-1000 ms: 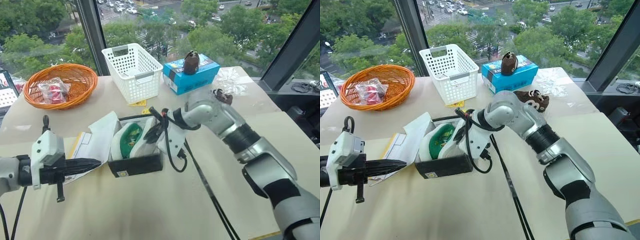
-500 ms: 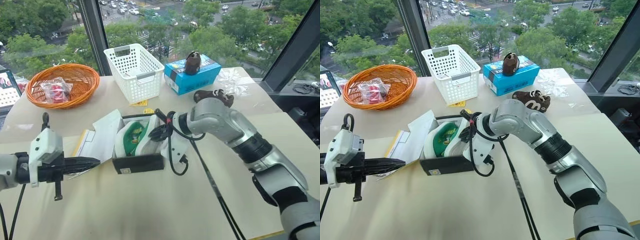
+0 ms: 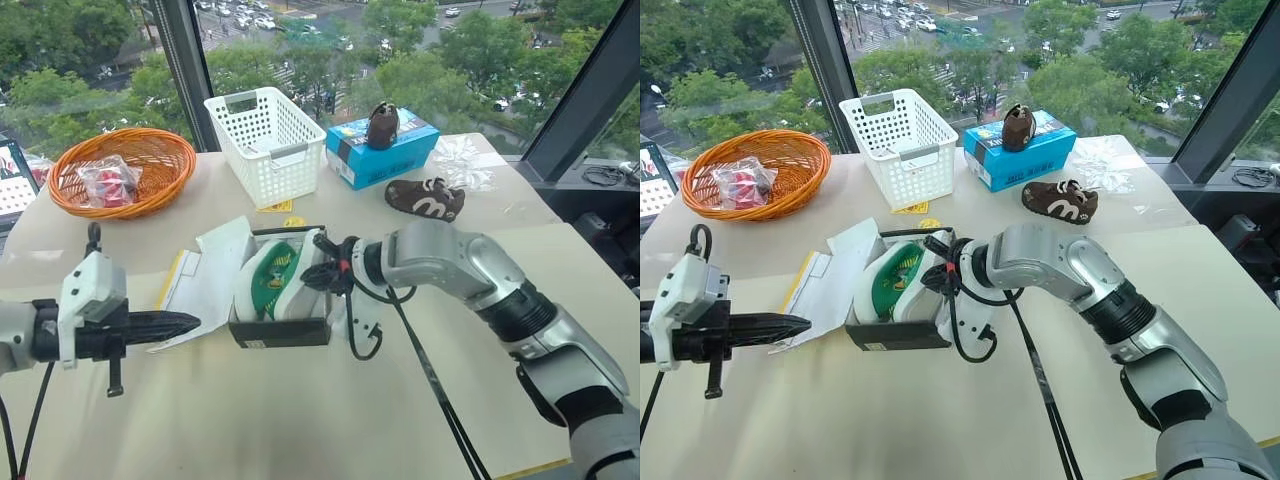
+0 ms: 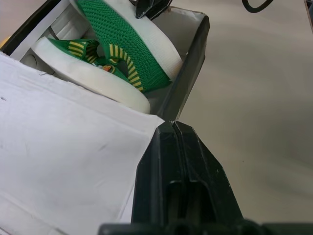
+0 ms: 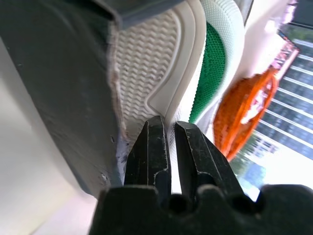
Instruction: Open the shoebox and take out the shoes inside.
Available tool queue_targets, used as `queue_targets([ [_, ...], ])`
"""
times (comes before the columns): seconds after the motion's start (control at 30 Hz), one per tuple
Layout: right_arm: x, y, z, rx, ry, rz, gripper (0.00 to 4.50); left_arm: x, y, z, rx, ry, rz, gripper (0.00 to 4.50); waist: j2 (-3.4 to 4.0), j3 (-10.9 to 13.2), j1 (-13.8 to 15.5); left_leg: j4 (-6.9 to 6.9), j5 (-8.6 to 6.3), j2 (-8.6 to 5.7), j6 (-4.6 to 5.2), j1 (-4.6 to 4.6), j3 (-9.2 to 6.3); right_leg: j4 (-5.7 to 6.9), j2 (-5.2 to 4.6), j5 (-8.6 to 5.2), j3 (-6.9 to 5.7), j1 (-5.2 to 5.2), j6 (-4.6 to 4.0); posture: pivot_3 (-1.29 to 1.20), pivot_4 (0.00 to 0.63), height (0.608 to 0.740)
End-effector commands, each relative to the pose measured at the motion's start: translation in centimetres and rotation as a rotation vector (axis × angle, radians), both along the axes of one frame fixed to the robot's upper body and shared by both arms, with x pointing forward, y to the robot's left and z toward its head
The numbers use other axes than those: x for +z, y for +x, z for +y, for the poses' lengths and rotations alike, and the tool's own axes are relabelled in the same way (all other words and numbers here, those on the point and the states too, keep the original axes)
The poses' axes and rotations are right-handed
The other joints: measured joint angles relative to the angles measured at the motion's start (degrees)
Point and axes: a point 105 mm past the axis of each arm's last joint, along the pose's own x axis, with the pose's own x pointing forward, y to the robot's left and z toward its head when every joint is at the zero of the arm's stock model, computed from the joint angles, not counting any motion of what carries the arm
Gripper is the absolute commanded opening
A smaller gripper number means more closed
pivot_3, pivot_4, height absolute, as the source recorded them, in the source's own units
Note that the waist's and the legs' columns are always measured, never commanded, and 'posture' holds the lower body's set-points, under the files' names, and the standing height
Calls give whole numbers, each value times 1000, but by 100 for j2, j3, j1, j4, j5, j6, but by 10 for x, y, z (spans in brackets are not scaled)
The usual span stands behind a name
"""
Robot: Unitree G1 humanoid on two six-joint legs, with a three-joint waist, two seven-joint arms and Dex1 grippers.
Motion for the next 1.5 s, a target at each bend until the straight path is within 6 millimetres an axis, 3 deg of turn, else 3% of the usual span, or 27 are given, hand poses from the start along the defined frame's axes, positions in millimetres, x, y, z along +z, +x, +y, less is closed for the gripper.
queue_targets([
  [0.03, 38, 4, 4, 31, 120, -136, 48, 5, 1, -1, -13, 17, -10, 0, 0, 0, 1, 0, 0, 0, -1, 0, 0, 0, 1, 0, 0, 0, 0, 0, 150, 731],
  [0.33, 30, -7, -2, 101, 202, -151, 48, 6, 1, 0, -16, 22, -2, 0, -2, -1, 6, 0, 1, -2, -2, -1, 0, -1, -2, -2, 2, 0, 3, 0, 150, 731],
  [0.43, 25, -4, -7, 56, 228, -116, 48, 5, 1, -1, -18, 22, 2, 0, -3, -2, 5, 2, 1, -4, -2, 0, 1, 0, -2, -3, 5, 1, 5, 0, 150, 731],
  [0.63, 37, 9, -18, -51, 317, -86, 48, 5, 0, -2, -22, 21, 4, 0, -4, -2, 1, 3, 1, -3, -1, 3, 1, 6, 0, -2, 7, 2, 4, 0, 150, 731],
  [0.83, 43, 19, -28, -179, 428, 130, 48, 4, 3, -3, -30, 18, 0, 0, -5, -3, 6, 4, -7, -3, 14, 7, 1, 7, 0, -2, 8, 6, 3, 0, 150, 731],
  [0.87, 43, 18, -28, -178, 416, 137, 587, 4, 4, -4, -31, 16, 0, 0, -5, -3, 8, 4, -8, -3, 16, 8, 1, 7, 0, -1, 8, 7, 3, 0, 150, 731],
  [0.9, 42, 17, -28, -170, 395, 139, 759, 4, 4, -4, -32, 17, 0, 0, -5, -3, 6, 4, -10, -4, 19, 8, 0, 6, 0, -1, 8, 7, 3, 0, 150, 731],
  [1.07, 39, 2, -20, -53, 331, 214, 2510, 4, 6, -4, -34, 16, 0, 0, -5, -3, -1, 4, -22, -3, 41, 8, 1, 4, 0, -1, 8, 6, 3, 0, 150, 731],
  [1.1, 42, -2, -13, -37, 354, 266, 2681, 4, 6, -4, -35, 15, 2, 0, -4, -2, -4, 4, -22, -3, 41, 8, 1, 4, 0, -1, 8, 6, 3, 0, 150, 731],
  [1.17, 48, -2, -3, -64, 408, 416, 3583, 3, 5, -5, -39, 14, 4, 0, -4, -3, -25, 4, -22, -2, 41, 10, 2, 5, 1, -1, 9, 6, 3, 0, 150, 731],
  [1.2, 48, 0, -1, -101, 410, 498, 3678, 2, 5, -6, -40, 13, 5, 0, -4, -3, -34, 4, -21, -1, 40, 11, 2, 7, 2, -1, 10, 6, 2, 0, 150, 731],
  [1.23, 47, 2, -1, -140, 402, 570, 4176, 2, 5, -6, -40, 13, 5, 0, -4, -3, -34, 4, -21, 0, 39, 12, 3, 10, 3, 0, 11, 6, 2, 0, 150, 731],
  [1.37, 50, -3, -1, -219, 397, 861, 4176, 2, 3, -9, -43, 8, 7, 0, -4, -3, 23, 12, -22, 0, 41, 12, 0, 14, 0, 1, 6, 11, -1, 0, 150, 731],
  [1.5, 48, -28, -2, -167, 338, 1064, 4176, 1, 1, -9, -38, 8, 13, 0, -4, -2, 46, 14, -27, -3, 50, 9, -4, 8, -6, 1, 0, 13, 0, 0, 150, 731],
])
